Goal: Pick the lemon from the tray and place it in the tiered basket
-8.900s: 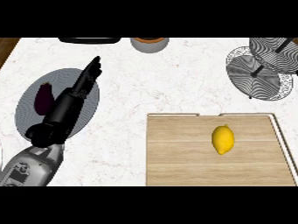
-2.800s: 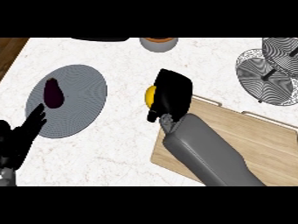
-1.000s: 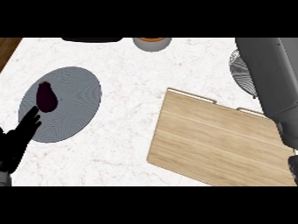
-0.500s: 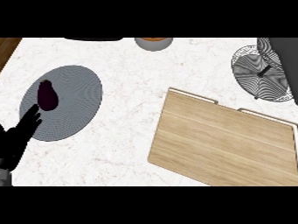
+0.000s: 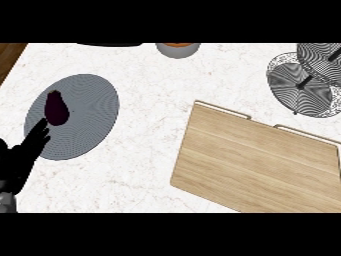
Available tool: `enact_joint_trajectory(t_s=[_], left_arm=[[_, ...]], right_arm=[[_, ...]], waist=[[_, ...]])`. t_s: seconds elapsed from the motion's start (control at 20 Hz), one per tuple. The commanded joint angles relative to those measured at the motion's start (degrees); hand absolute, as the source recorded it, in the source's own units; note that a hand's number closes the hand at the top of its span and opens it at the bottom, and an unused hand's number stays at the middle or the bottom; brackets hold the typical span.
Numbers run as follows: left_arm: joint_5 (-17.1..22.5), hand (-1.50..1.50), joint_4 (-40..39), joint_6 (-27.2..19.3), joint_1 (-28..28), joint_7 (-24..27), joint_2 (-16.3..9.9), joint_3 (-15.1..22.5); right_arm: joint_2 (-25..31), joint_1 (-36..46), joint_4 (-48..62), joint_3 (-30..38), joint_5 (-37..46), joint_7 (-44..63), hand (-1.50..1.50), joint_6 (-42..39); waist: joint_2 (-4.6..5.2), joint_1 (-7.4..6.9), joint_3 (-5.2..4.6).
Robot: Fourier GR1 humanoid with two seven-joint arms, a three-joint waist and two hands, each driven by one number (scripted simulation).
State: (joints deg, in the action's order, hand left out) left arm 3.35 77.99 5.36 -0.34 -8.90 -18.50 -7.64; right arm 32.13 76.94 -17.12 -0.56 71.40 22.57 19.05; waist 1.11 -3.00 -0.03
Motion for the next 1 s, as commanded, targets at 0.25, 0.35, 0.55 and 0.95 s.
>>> enact_joint_trajectory(t_s=[0.25, 0.35, 0.55, 0.95], left_arm=[[-0.81, 0.0, 0.91, -0.83, 0.53, -0.64, 1.96, 1.01], [-0.57, 0.0, -1.01, 0.17, -2.17, -0.54, -0.29, -0.46], [-1.57, 0.0, -1.17, -1.11, -0.9, 1.07, 1.67, 0.38], [-0.86, 0.0, 1.37, -0.02, 0.44, -0.14, 0.74, -0.06]], right_arm=[[3.61, 3.6, 6.14, -1.8, 3.35, -7.87, 1.5, -4.23], [3.08, 6.15, 8.07, -2.61, 4.58, -6.22, 1.5, -7.48], [4.26, 8.26, 10.76, 0.38, 1.86, -4.74, 1.5, -14.26], [5.22, 2.66, 15.57, 4.47, -2.15, 5.28, -1.5, -19.45]], waist=[[-0.04, 0.04, 0.05], [0.4, -0.6, 0.02], [0.23, -0.2, 0.0], [0.16, -0.43, 0.11]])
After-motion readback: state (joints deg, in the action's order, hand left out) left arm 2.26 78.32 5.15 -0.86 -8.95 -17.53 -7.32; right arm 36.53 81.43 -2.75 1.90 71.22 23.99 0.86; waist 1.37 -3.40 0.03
